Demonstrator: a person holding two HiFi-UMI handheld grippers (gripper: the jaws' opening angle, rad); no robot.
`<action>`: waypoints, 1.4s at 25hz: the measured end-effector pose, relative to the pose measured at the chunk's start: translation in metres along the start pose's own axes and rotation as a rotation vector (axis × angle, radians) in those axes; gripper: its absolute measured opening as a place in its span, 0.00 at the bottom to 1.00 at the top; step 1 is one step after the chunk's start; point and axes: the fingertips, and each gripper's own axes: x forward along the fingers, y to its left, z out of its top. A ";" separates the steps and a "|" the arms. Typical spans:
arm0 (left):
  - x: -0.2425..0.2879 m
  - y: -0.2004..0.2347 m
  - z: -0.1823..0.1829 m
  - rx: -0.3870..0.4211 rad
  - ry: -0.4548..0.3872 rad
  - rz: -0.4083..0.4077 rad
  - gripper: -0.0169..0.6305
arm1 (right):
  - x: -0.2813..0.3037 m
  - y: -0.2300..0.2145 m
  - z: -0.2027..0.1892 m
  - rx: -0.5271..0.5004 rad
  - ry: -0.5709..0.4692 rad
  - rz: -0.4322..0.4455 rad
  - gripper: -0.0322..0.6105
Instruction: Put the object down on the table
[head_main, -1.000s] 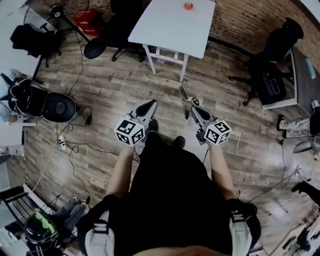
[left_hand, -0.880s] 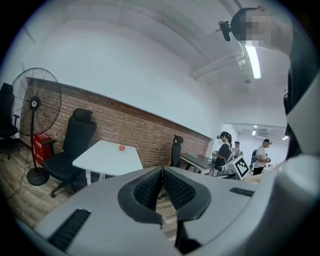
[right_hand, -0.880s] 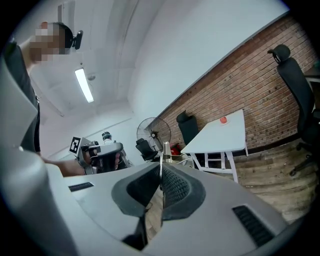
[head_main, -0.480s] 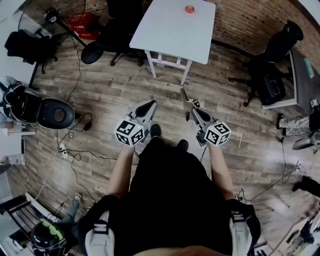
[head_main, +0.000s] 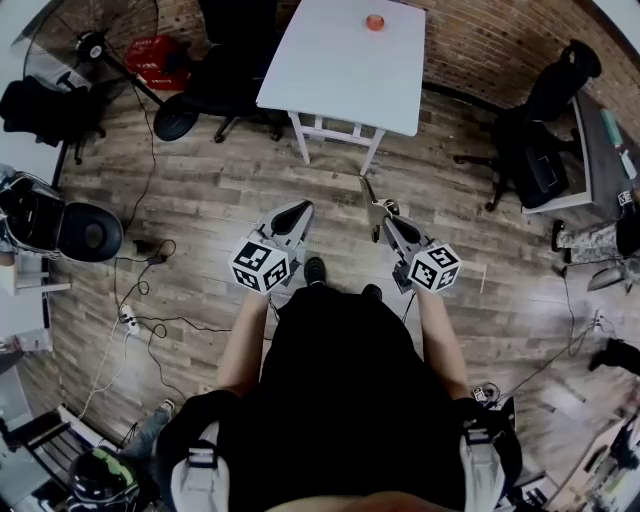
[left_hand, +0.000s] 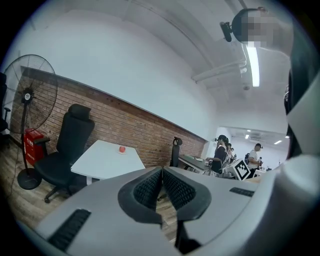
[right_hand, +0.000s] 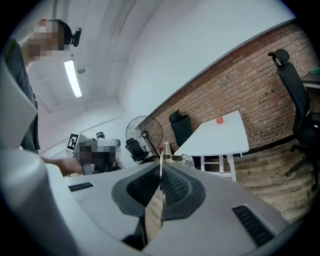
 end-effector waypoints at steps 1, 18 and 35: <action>0.001 0.004 0.001 0.000 0.001 -0.006 0.06 | 0.004 0.000 0.001 0.000 -0.003 -0.006 0.06; 0.004 0.065 0.011 0.019 0.036 -0.110 0.06 | 0.054 0.000 0.011 0.021 -0.077 -0.140 0.06; -0.002 0.101 0.009 0.001 0.039 -0.079 0.06 | 0.081 -0.008 0.020 0.021 -0.079 -0.151 0.06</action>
